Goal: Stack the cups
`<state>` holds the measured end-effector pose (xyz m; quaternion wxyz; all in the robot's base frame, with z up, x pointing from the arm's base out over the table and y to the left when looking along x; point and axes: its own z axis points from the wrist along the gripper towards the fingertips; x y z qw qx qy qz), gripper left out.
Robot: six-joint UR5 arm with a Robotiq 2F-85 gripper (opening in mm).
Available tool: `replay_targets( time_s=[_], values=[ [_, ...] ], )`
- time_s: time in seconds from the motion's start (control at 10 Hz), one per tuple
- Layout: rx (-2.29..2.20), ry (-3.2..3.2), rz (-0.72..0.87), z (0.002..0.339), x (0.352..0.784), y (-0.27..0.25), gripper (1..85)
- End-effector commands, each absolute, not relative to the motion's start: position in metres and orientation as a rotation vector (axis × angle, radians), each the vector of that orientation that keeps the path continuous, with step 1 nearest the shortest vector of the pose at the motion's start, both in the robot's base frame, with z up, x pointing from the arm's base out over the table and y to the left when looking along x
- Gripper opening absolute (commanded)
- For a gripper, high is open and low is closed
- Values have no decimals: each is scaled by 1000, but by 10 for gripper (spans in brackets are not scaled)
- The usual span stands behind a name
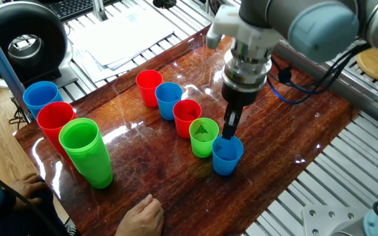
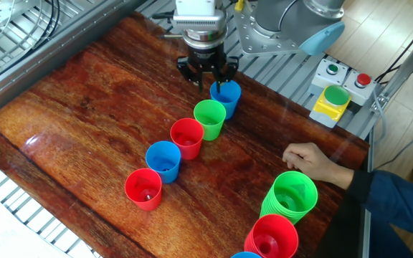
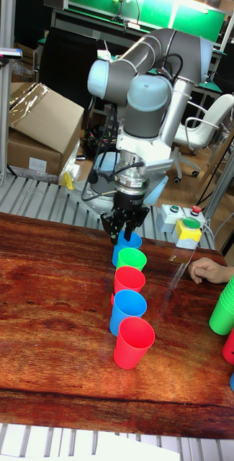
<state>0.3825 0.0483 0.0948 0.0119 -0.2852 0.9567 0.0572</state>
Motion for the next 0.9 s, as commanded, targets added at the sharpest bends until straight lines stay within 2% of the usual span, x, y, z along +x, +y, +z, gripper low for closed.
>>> replay_targets(
  time_s=[0.0, 0.4, 0.5, 0.6, 0.7, 0.8],
  values=[
    [-886, 2954, 200, 87, 385, 53, 397],
    [-879, 2936, 192, 80, 388, 52, 297],
    [-867, 2939, 183, 79, 389, 50, 243],
    [-841, 2956, 165, 79, 388, 48, 90],
    [-823, 2976, 140, 79, 385, 44, 13],
    [-824, 3001, 149, 84, 379, 43, 13]
  ],
)
